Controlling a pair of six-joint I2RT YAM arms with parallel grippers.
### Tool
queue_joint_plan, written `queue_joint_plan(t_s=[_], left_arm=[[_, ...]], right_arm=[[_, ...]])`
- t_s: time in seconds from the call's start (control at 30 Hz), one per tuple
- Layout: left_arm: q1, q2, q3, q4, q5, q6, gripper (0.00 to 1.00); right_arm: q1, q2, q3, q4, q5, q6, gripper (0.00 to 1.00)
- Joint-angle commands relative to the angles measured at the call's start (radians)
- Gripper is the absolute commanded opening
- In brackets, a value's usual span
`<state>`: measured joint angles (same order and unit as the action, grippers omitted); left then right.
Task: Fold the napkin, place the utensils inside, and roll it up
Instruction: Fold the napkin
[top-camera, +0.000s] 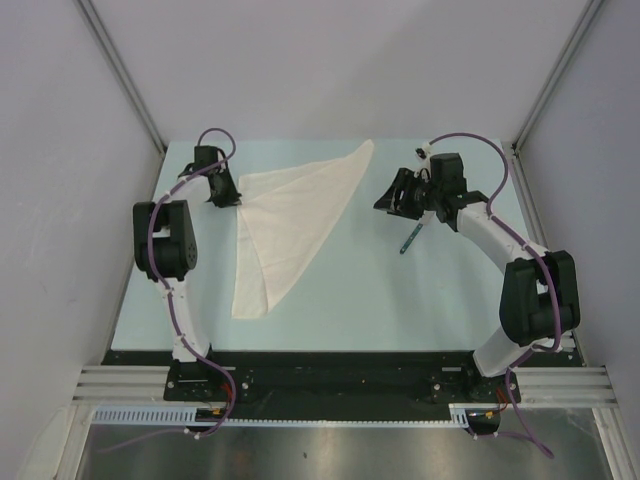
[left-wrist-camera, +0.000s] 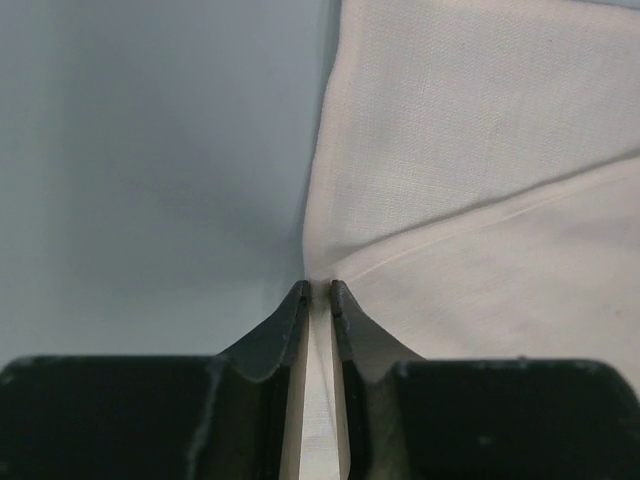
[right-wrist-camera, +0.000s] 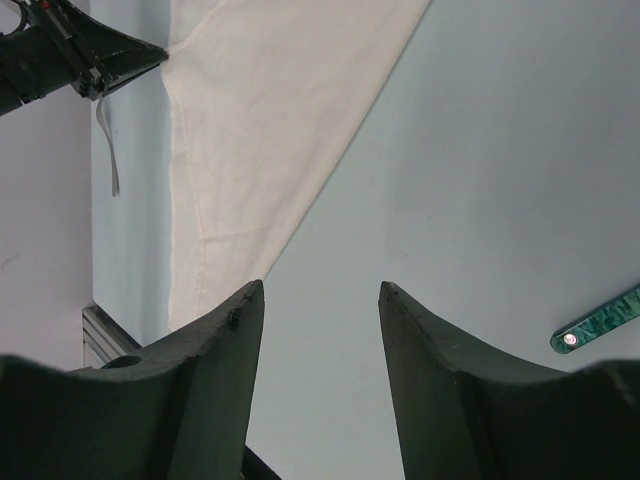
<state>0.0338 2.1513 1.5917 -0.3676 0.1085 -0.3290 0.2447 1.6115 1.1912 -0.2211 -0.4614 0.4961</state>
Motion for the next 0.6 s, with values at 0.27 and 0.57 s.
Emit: queue_joint_plan(t_s=[0.27,0.57], left_arm=[[-0.018,-0.024,0.024,0.038,-0.055,0.042,0.07],[-0.025,0.002,0.086,0.021,-0.081,0.064,0.08]], right_arm=[[0.019,0.024,0.030,-0.009,-0.026,-0.019,0.55],[0.028,0.034,0.045,-0.024,-0.026,-0.028,0.55]])
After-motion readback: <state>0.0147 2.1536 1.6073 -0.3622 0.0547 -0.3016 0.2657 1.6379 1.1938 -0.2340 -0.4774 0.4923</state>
